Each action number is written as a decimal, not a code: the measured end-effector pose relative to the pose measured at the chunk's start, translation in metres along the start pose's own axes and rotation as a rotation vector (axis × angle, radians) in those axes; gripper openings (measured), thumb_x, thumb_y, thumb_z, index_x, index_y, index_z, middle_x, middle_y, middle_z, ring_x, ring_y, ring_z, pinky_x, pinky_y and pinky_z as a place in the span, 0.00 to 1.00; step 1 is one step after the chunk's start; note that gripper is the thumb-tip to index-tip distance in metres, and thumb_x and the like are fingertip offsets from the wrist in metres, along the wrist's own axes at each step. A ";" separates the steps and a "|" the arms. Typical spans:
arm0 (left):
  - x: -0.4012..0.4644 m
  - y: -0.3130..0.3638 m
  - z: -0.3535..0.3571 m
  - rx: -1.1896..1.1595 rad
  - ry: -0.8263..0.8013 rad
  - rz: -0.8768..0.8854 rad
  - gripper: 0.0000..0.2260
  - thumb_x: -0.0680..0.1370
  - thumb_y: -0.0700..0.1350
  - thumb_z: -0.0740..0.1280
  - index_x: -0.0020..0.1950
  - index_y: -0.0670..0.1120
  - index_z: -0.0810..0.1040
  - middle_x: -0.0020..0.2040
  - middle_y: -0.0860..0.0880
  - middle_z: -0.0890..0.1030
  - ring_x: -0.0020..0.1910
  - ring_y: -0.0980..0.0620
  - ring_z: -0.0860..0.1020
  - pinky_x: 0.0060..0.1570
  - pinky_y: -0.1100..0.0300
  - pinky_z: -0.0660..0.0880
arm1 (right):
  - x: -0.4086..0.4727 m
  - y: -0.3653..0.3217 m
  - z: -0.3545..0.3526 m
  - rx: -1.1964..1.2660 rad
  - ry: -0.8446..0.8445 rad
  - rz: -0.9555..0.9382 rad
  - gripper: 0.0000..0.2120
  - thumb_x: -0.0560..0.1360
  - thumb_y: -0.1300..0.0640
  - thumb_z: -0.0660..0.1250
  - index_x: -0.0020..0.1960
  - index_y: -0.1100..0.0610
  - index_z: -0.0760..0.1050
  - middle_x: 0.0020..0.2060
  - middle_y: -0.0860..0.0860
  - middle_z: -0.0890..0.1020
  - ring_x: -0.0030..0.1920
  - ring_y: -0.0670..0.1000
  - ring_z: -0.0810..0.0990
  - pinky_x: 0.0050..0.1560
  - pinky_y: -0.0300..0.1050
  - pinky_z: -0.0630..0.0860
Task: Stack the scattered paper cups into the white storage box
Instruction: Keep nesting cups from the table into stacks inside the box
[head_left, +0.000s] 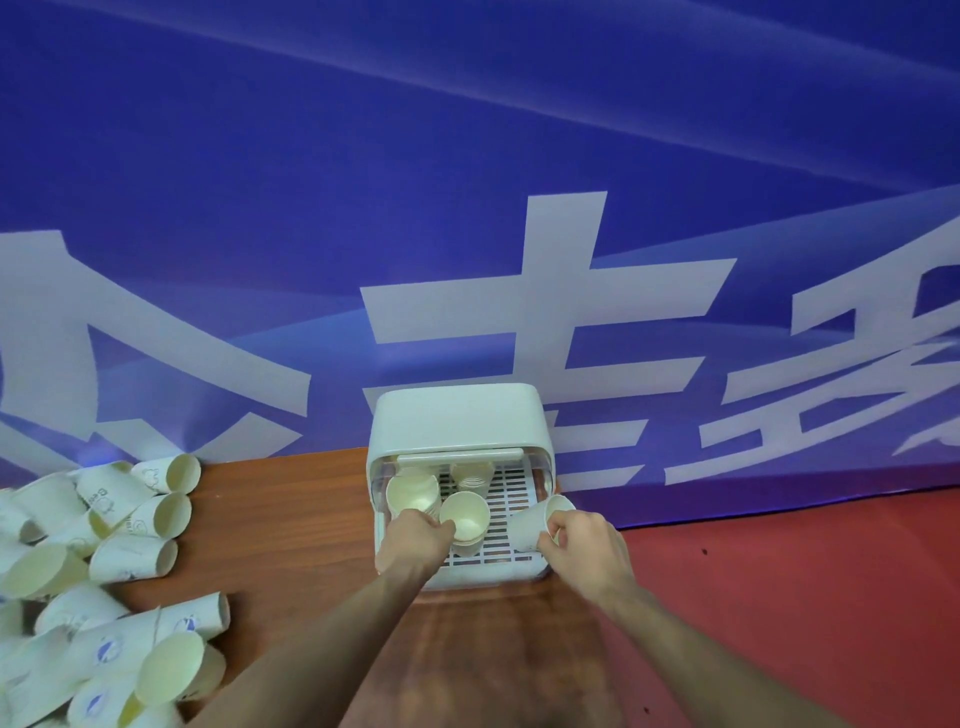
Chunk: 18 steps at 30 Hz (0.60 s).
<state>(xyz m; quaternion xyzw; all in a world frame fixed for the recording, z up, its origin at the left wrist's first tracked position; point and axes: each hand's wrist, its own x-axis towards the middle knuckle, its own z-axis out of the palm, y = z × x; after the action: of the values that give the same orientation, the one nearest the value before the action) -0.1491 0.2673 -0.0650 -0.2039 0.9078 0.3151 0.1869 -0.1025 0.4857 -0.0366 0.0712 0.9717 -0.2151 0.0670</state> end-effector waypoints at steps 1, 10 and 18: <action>0.000 0.000 -0.001 0.002 -0.005 0.007 0.16 0.71 0.59 0.64 0.36 0.48 0.81 0.33 0.52 0.83 0.37 0.51 0.83 0.42 0.60 0.77 | 0.000 -0.002 -0.001 -0.003 0.004 -0.007 0.09 0.73 0.48 0.64 0.40 0.53 0.77 0.36 0.49 0.81 0.39 0.52 0.79 0.39 0.45 0.75; -0.016 -0.009 -0.020 0.037 0.022 0.068 0.16 0.68 0.61 0.63 0.37 0.50 0.81 0.33 0.55 0.82 0.36 0.52 0.83 0.45 0.59 0.79 | -0.003 -0.034 -0.008 -0.069 0.060 -0.146 0.10 0.75 0.49 0.61 0.42 0.52 0.77 0.36 0.49 0.80 0.39 0.52 0.78 0.38 0.44 0.73; -0.023 -0.043 -0.051 0.041 0.131 0.148 0.12 0.70 0.60 0.65 0.39 0.53 0.79 0.41 0.57 0.82 0.44 0.52 0.80 0.46 0.60 0.76 | -0.001 -0.072 -0.005 -0.236 0.085 -0.347 0.12 0.79 0.49 0.56 0.46 0.51 0.77 0.42 0.48 0.79 0.44 0.53 0.80 0.37 0.46 0.70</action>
<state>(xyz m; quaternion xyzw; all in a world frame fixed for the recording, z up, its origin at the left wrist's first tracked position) -0.1194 0.2087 -0.0384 -0.1527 0.9369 0.2955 0.1075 -0.1139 0.4235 -0.0025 -0.0966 0.9898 -0.1049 -0.0043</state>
